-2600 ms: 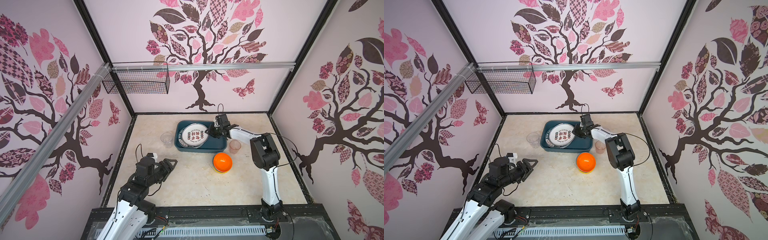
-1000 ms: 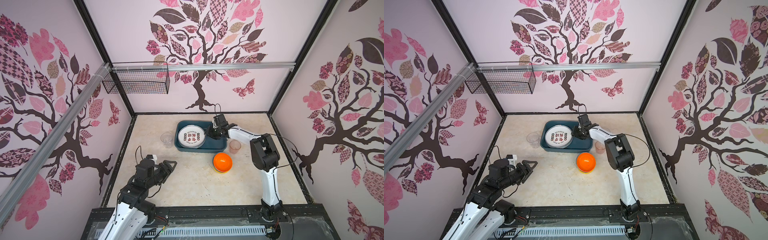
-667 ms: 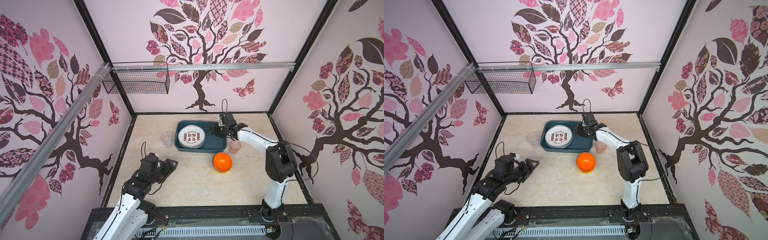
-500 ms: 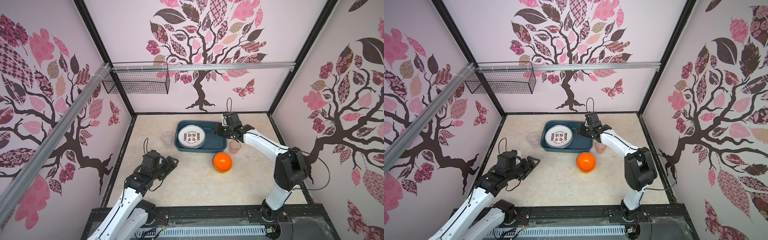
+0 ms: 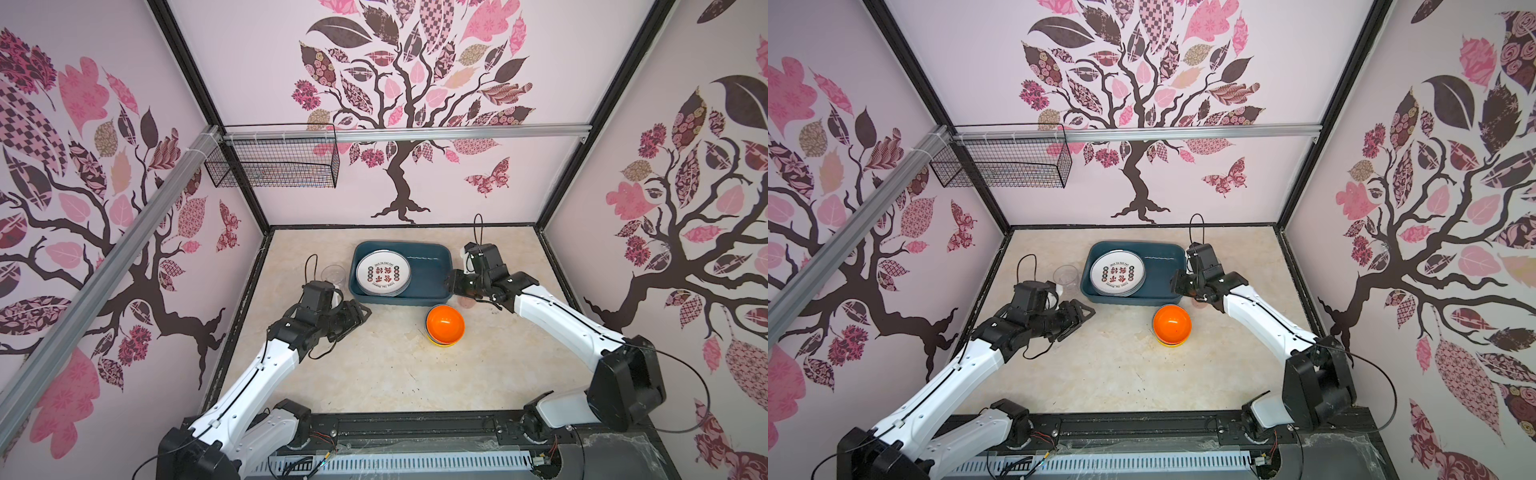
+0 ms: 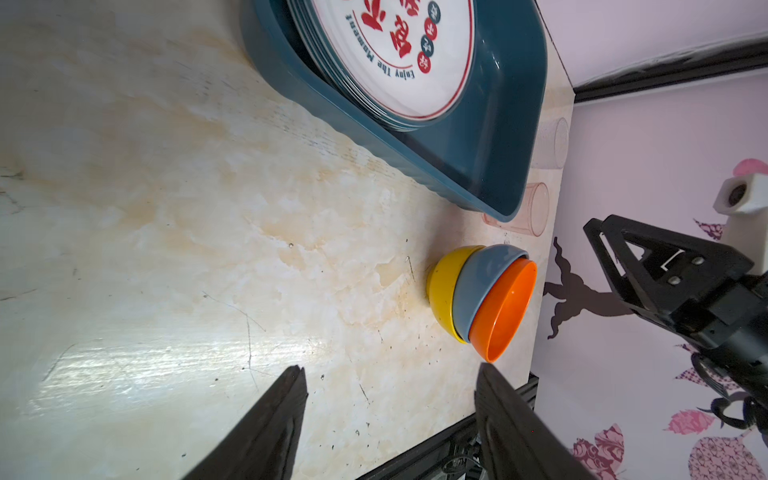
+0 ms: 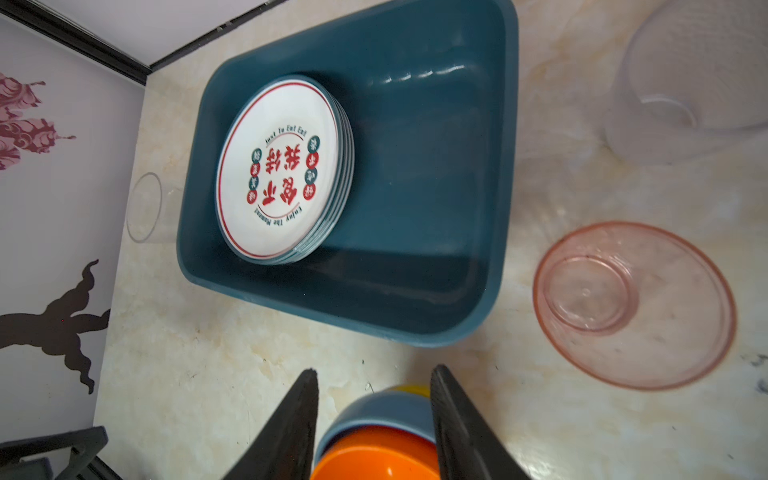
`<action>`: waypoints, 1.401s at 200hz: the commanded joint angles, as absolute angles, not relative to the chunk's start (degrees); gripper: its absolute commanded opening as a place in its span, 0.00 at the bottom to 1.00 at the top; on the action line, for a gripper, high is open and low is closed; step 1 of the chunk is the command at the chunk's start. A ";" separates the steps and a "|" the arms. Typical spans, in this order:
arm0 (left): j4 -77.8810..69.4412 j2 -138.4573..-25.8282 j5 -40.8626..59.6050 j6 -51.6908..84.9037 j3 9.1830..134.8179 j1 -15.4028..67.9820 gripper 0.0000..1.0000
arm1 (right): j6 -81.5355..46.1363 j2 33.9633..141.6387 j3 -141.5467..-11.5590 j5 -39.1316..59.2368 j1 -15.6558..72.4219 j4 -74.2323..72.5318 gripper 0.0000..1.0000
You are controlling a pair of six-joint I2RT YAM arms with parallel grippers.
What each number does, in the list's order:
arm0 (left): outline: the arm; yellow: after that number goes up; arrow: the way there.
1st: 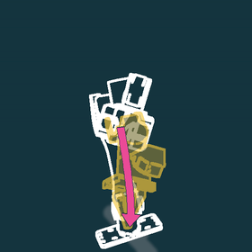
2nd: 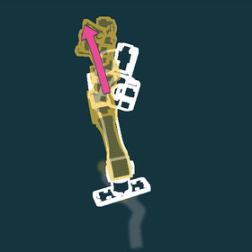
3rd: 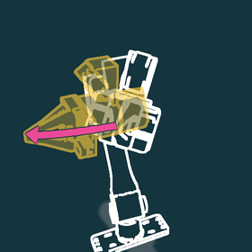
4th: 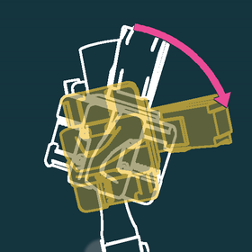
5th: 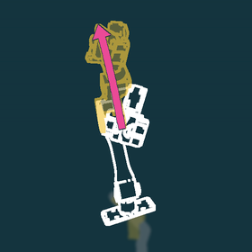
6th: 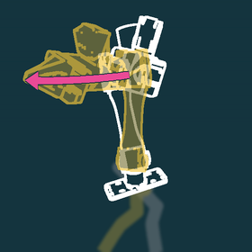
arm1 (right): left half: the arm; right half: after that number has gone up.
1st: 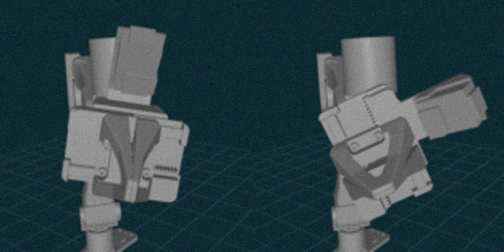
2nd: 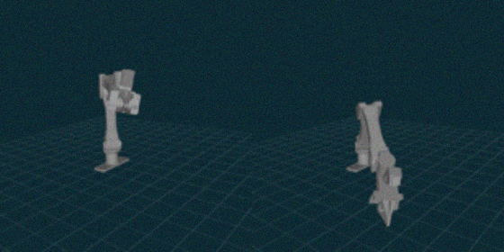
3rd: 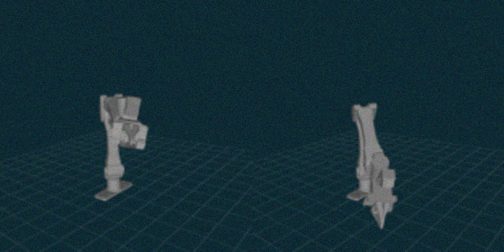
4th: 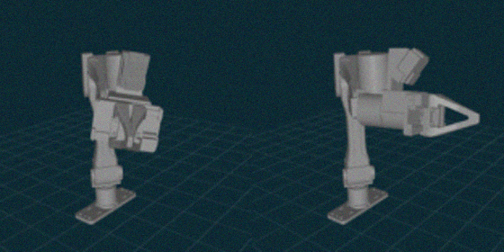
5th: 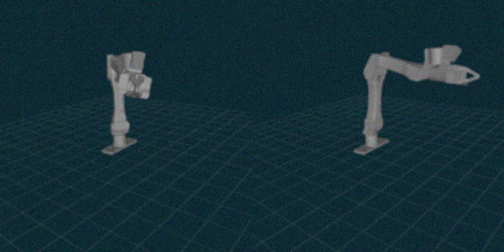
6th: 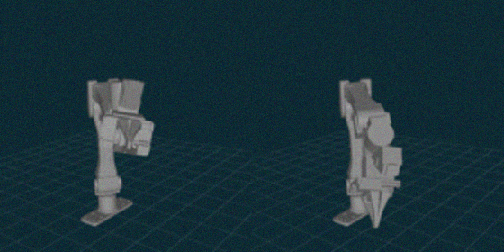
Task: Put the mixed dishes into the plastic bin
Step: 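Open the right gripper and move both grippers toward the nested bowls, then grip the orange bowl rim with the right gripper while the left hovers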
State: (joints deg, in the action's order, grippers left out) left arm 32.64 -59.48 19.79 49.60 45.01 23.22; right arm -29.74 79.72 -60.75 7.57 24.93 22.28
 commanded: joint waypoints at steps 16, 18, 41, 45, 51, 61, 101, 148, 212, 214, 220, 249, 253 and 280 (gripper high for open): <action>32.39 -64.44 21.05 44.75 51.66 28.14 0.66 | -29.76 74.05 -56.66 3.52 24.67 30.54 0.47; 32.35 -64.67 21.08 44.74 51.81 28.35 0.66 | -29.85 73.82 -56.55 3.34 24.63 30.90 0.47; 30.79 -66.05 21.27 44.91 51.82 29.94 0.66 | -30.67 72.31 -53.51 2.55 24.69 32.75 0.46; 30.56 -66.23 21.21 44.91 51.81 30.13 0.65 | -30.94 72.10 -52.99 2.55 24.70 32.96 0.46; 30.30 -66.51 21.15 44.77 51.77 30.67 0.65 | -31.21 71.79 -52.15 2.70 24.65 33.18 0.45; 30.23 -66.87 20.92 44.50 51.77 31.31 0.66 | -31.68 71.23 -50.85 3.03 24.69 33.06 0.44; 28.45 -67.52 21.16 45.65 50.03 32.39 0.65 | -32.48 71.00 -48.74 4.56 24.75 32.10 0.41; 27.64 -66.71 21.00 46.74 47.83 32.46 0.65 | -33.18 73.46 -48.76 6.41 25.44 31.09 0.37; 26.93 -66.62 21.09 47.62 46.41 32.38 0.65 | -33.24 74.86 -48.76 7.27 26.20 30.18 0.34; 26.97 -66.58 21.09 47.63 46.34 32.42 0.65 | -33.23 74.88 -48.71 7.35 26.33 30.20 0.34; 26.84 -66.54 21.08 47.64 46.24 32.43 0.66 | -33.20 75.01 -48.63 7.55 26.47 30.10 0.34; 26.55 -66.54 21.24 47.99 45.73 32.47 0.65 | -33.19 75.40 -48.78 7.05 27.81 30.04 0.30; 26.50 -66.53 21.27 48.07 45.70 32.43 0.65 | -33.20 75.47 -48.77 7.03 27.95 30.00 0.30; 26.36 -66.42 21.36 48.42 45.35 32.43 0.65 | -33.12 75.73 -48.78 6.46 28.41 30.13 0.24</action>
